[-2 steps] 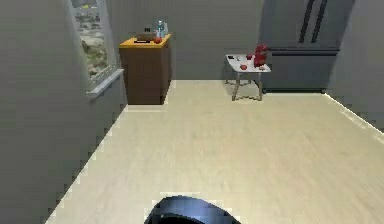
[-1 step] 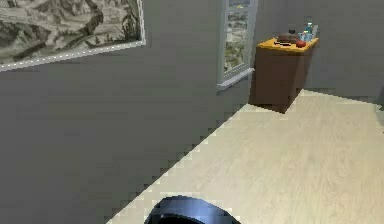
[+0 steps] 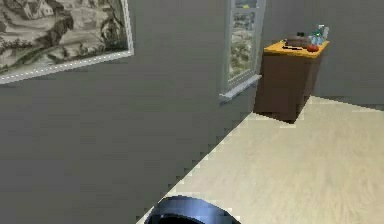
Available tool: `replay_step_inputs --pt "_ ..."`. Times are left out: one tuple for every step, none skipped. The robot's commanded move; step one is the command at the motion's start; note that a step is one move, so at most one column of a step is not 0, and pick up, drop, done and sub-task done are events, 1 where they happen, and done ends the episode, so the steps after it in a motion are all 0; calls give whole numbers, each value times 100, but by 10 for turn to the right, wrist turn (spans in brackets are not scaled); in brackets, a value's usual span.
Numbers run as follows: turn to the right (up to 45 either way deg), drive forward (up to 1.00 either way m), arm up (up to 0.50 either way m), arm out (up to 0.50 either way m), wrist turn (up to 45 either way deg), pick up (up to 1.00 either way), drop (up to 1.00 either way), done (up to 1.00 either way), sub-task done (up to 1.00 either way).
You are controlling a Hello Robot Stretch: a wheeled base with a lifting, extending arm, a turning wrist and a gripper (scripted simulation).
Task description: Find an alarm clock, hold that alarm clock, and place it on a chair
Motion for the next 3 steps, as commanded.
replay_step_inputs --pt "-450 0 0 0 0 0 0 0 0" --pt "-180 0 0 0 0 0 0 0 0" --pt "0 50 0 0 0 0 0 0 0"
